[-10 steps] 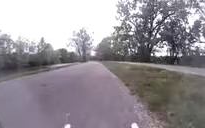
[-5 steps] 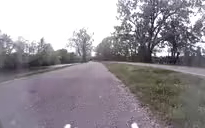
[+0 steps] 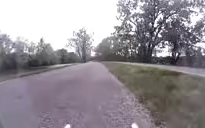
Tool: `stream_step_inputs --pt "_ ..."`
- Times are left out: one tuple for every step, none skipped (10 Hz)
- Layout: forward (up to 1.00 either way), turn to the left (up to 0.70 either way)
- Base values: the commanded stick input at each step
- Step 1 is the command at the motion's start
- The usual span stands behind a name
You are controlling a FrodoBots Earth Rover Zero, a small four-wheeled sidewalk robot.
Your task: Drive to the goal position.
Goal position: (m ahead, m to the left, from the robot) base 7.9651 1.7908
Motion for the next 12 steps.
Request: stream_step_inputs --pt "1.00 0.00" --pt "1.00 0.00" --pt "1.00 0.00" --pt "1.00 0.00" --pt "1.00 0.00" --pt "1.00 0.00" --pt "1.00 0.00" --pt "1.00 0.00" --pt "1.00 0.00" --pt "1.00 0.00" --pt "1.00 0.00" --pt "1.00 0.00"
